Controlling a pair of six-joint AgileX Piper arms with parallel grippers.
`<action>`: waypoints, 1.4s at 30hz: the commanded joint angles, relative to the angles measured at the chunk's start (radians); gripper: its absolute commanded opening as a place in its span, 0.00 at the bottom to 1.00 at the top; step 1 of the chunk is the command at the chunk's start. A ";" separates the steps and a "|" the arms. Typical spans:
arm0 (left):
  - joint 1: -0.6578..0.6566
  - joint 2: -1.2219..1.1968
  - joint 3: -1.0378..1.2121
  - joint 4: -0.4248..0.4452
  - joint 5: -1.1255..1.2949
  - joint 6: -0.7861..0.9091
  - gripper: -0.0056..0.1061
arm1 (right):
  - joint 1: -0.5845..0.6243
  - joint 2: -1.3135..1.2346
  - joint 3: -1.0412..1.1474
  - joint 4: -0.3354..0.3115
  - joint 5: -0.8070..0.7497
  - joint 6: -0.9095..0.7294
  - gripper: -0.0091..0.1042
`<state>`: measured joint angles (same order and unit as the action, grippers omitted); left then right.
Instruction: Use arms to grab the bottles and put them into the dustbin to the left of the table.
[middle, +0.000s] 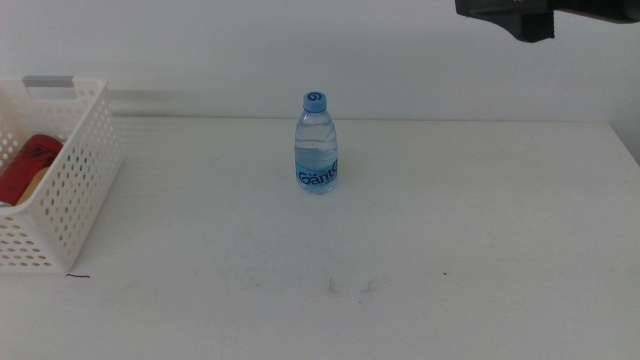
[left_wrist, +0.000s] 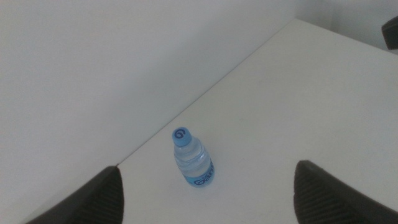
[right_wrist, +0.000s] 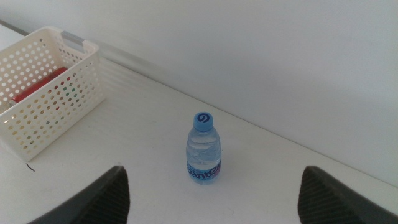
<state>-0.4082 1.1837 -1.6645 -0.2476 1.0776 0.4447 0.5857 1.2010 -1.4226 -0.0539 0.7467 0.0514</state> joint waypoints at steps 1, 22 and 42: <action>-0.001 -0.003 -0.003 -0.003 -0.017 -0.003 0.89 | 0.003 -0.012 -0.001 -0.009 -0.006 0.002 0.87; -0.035 -0.100 0.421 0.072 -0.460 -0.157 0.89 | 0.003 -0.010 -0.001 -0.009 -0.007 0.002 0.87; -0.091 0.321 1.123 0.333 -1.845 -0.605 0.89 | 0.003 -0.010 -0.001 -0.007 -0.009 0.002 0.87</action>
<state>-0.4967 1.4743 -0.5363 0.1106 -0.6911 -0.1510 0.5857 1.1993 -1.4226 -0.0539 0.7476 0.0553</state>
